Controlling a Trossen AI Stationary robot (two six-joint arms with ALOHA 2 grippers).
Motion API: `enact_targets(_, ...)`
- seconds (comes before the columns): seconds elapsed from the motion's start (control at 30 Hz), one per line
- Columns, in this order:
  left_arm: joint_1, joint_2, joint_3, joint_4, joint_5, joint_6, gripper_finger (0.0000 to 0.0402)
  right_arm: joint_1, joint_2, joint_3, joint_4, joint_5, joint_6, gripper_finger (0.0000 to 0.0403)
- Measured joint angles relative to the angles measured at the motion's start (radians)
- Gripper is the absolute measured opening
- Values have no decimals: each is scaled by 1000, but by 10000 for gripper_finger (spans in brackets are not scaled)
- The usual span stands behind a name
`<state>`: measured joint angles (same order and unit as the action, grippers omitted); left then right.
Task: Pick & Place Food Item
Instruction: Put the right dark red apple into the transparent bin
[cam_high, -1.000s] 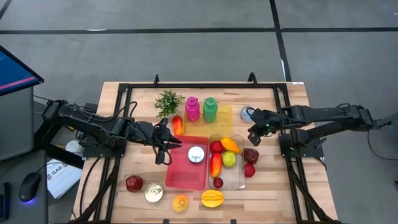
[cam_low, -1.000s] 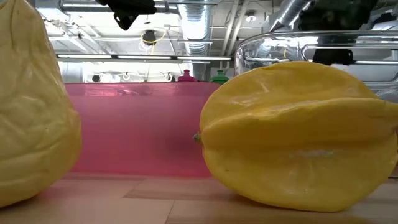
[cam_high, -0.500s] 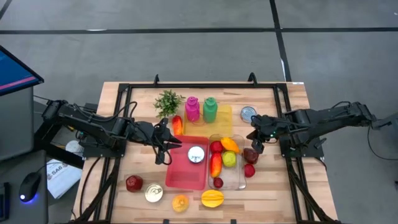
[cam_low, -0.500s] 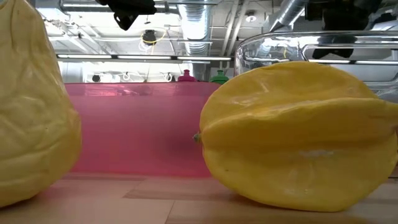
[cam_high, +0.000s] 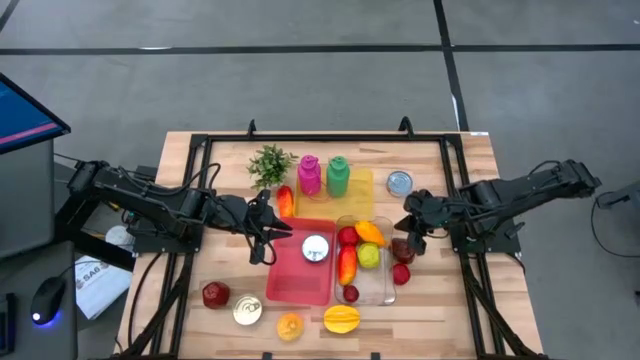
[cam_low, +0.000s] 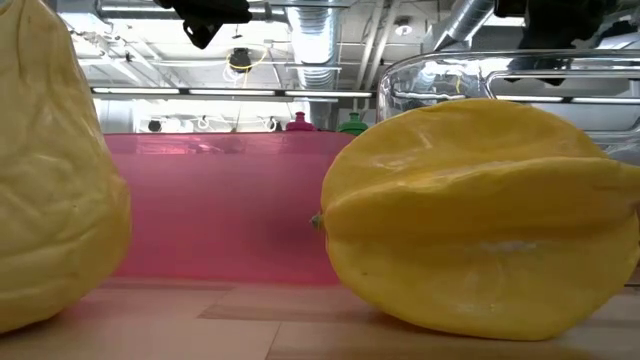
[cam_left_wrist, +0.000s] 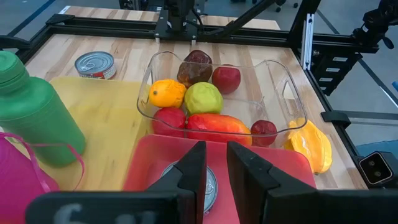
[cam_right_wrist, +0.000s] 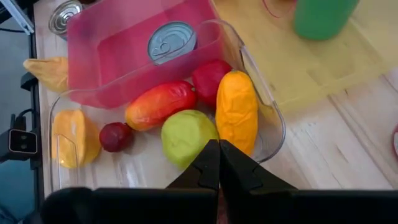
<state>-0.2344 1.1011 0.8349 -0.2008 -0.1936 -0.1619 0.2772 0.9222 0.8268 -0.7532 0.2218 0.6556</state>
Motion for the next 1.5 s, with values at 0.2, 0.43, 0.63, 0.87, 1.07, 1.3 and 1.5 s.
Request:
enact_targets(0.2, 0, 0, 0, 0, 0, 0, 53, 46, 0, 0, 12, 18, 1, 0)
enact_targets(0.43, 0, 0, 0, 0, 0, 0, 53, 79, 0, 0, 68, 20, 0, 0)
enact_targets(0.63, 0, 0, 0, 0, 0, 0, 53, 103, 0, 0, 93, 28, 0, 0)
enact_targets(0.87, 0, 0, 0, 0, 0, 0, 53, 109, 0, 0, 97, 41, 0, 0)
enact_targets(1.07, 0, 0, 0, 0, 0, 0, 53, 109, 0, 0, 97, 40, -1, 0)
enact_targets(1.3, 0, 0, 0, 0, 0, 0, 53, 109, 0, 0, 96, 39, -1, 0)
enact_targets(1.5, 0, 0, 0, 0, 0, 0, 53, 109, 0, 0, 96, 38, -46, 1)
